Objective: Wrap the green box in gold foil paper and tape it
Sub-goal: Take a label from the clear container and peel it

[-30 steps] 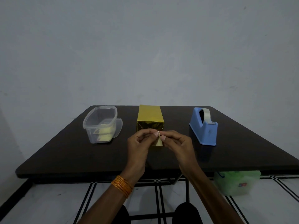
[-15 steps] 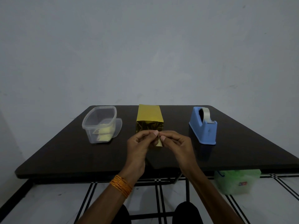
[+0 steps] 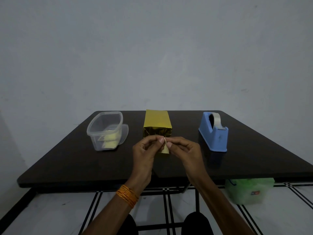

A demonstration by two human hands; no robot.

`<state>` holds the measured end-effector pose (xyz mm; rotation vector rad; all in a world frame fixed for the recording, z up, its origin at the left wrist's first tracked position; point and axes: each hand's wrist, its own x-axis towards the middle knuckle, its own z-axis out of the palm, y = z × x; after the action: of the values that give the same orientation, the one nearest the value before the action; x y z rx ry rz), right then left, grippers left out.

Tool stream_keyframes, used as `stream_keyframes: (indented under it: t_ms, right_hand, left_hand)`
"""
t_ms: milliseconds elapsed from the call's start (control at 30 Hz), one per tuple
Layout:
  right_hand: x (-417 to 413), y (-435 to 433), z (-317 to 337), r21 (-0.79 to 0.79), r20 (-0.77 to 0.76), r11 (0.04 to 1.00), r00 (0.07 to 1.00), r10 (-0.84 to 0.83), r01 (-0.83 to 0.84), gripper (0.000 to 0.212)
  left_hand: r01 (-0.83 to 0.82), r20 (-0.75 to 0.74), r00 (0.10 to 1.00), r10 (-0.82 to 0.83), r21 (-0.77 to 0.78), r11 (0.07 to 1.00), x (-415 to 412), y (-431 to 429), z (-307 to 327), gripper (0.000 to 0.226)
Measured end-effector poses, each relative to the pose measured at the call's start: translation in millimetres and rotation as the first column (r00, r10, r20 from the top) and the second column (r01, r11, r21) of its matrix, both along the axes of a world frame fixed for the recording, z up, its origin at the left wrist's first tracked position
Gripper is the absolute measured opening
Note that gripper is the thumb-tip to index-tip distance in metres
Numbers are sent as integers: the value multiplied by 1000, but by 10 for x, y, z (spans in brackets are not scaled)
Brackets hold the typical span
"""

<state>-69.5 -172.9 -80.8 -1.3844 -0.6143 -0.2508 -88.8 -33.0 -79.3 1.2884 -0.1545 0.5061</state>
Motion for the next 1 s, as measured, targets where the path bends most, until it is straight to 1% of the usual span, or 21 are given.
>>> stream_keyframes:
  t_ms: [367,500,733,1000]
  right_hand:
    - [-17,29,38,-11,-2,999,999,-39,39,17]
    - [-17,40,53,-2,-3,1000,1000,-27,27,17]
    - [-30,36,37,-66,44,997,999,-30,33,19]
    - [-42,25,25,-58,15,998,1000,-26,27,18]
  left_hand:
    - [1,1,1000,-1,-14,1000,-3,17,-22,13]
    - [-17,9,1000,17,-5,1000,-12,8,3,13]
    - [-35,8,999,36,-31,999,-29,-8,2,10]
    - [-1,-52,999,-2,-65,998,-13,10,9,12]
